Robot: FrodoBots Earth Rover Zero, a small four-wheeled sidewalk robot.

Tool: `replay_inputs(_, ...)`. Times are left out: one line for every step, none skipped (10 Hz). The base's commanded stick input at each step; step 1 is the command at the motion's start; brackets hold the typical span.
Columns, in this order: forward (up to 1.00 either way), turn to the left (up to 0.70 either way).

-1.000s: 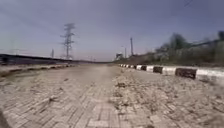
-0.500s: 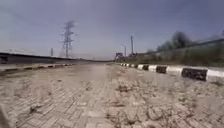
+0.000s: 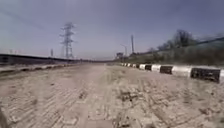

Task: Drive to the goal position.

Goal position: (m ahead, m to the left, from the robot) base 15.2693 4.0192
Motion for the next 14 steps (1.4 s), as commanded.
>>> replay_inputs(1.0,0.0)
replay_inputs(1.0,0.0)
replay_inputs(1.0,0.0)
replay_inputs(1.0,0.0)
replay_inputs(1.0,0.0)
replay_inputs(1.0,0.0)
replay_inputs(1.0,0.0)
replay_inputs(1.0,0.02)
replay_inputs(1.0,0.06)
replay_inputs(1.0,0.12)
replay_inputs(1.0,0.12)
replay_inputs(1.0,0.02)
replay_inputs(1.0,0.0)
replay_inputs(1.0,0.0)
